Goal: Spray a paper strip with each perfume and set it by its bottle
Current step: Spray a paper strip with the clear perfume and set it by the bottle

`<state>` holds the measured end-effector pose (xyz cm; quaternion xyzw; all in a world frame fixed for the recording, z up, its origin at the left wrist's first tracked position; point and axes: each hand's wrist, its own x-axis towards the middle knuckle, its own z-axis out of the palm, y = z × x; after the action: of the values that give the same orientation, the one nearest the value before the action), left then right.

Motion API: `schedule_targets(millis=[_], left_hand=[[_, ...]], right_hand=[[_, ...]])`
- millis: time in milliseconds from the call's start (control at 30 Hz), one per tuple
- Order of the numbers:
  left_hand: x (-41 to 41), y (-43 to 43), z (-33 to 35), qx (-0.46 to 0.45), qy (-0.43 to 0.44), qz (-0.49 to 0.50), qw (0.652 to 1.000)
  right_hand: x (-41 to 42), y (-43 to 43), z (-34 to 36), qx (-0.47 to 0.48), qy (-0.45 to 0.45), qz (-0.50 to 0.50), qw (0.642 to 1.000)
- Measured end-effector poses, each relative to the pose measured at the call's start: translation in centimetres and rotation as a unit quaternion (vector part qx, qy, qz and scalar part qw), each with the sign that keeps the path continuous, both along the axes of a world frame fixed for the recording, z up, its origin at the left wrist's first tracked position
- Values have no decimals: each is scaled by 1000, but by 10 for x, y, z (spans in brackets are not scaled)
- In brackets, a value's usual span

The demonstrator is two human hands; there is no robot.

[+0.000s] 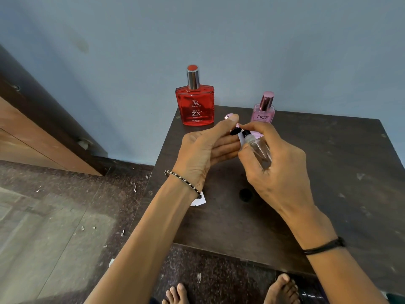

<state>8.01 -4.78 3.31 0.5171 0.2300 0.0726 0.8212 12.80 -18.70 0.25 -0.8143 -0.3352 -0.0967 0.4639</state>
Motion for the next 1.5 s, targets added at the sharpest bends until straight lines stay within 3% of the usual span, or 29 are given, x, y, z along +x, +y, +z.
schedule_targets(millis=[700, 833, 967, 1100, 1167, 1500], left_hand=[[2, 6, -7, -33, 31, -14, 999], [2, 7, -8, -35, 24, -10, 999], [3, 8, -9, -28, 31, -2, 999], [4, 10, -9, -10, 35, 1, 999], [5, 10, -9, -1, 35, 3, 999], [4, 13, -9, 3, 26, 15, 1000]], right_hand=[[0, 0, 3, -82, -38, 6, 996], [0, -2, 1, -48, -19, -7, 999], [2, -9, 1, 40, 101, -47, 993], [8, -17, 5, 168, 265, -31, 949], [9, -18, 6, 211, 306, -7, 928], [-2, -15, 10, 235, 259, 30, 936]])
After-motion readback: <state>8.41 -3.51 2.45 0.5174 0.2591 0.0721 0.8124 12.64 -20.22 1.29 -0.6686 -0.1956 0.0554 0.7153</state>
